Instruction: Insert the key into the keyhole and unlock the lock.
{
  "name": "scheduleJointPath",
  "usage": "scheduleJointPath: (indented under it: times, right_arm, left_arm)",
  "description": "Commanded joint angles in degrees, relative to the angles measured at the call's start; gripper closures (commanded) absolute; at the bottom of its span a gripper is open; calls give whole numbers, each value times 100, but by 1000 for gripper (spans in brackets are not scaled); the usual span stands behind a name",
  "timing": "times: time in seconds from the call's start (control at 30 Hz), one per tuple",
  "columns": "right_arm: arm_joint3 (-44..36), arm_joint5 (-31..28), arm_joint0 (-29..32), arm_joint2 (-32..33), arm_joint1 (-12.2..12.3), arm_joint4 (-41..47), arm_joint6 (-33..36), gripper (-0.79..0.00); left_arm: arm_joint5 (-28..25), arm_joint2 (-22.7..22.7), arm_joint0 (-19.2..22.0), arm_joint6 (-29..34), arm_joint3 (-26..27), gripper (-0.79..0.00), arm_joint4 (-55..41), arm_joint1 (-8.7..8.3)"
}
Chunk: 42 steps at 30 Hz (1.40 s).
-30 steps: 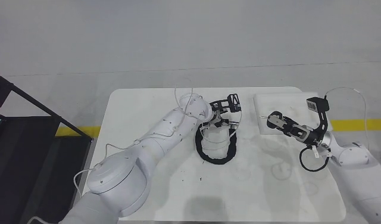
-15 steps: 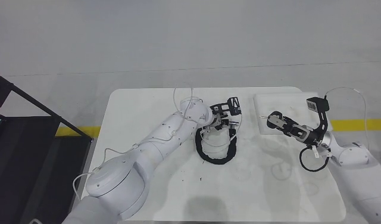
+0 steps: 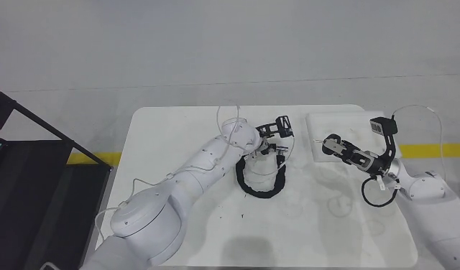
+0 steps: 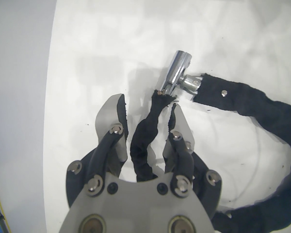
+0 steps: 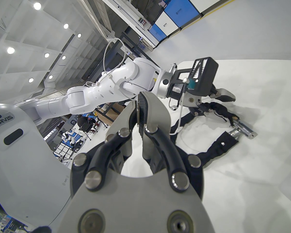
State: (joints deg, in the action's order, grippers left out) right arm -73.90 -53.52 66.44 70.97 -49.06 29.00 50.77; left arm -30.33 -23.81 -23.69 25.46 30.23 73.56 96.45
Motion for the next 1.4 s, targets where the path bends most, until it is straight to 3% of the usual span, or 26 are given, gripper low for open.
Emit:
scheduleJointPath:
  times: [0.0, 0.13, 0.17, 0.2, 0.23, 0.53, 0.73, 0.87, 1.03, 1.1, 1.23, 1.37]
  right_arm:
    - [0, 0, 0, 0, 0, 0, 0, 0]
    - [0, 0, 0, 0, 0, 0, 0, 0]
    - [0, 0, 0, 0, 0, 0, 0, 0]
    - [0, 0, 0, 0, 0, 0, 0, 0]
    - [0, 0, 0, 0, 0, 0, 0, 0]
    - [0, 0, 0, 0, 0, 0, 0, 0]
    - [0, 0, 0, 0, 0, 0, 0, 0]
    - [0, 0, 0, 0, 0, 0, 0, 0]
    - [0, 0, 0, 0, 0, 0, 0, 0]
    - [0, 0, 0, 0, 0, 0, 0, 0]
    - [0, 0, 0, 0, 0, 0, 0, 0]
    - [0, 0, 0, 0, 0, 0, 0, 0]
  left_arm:
    - [-33, 34, 9, 171, -110, -286, -2, 73]
    - [-11, 47, 63, 473, -365, -215, -93, 230]
    - [-3, 43, 81, 471, -420, -160, -111, 264]
    - [0, 30, 97, 426, -464, -46, -146, 296]
    - [-9, 19, 113, 367, -501, 0, -175, 327]
    - [-259, -19, 214, -17, -868, 0, -253, 518]
    - [-499, -191, 364, -671, -956, 0, -401, 501]
    - [-765, -394, 446, -1259, -1065, 0, -524, 348]
    - [-1372, -680, 505, -1863, -1233, 0, -663, 32]
    - [-1597, -837, 539, -2139, -1330, 0, -776, -124]
    - [-2767, -1198, 638, -2885, -1414, 0, -1141, -483]
    - [-2767, -1320, 453, -3357, -867, 0, -1345, -910]
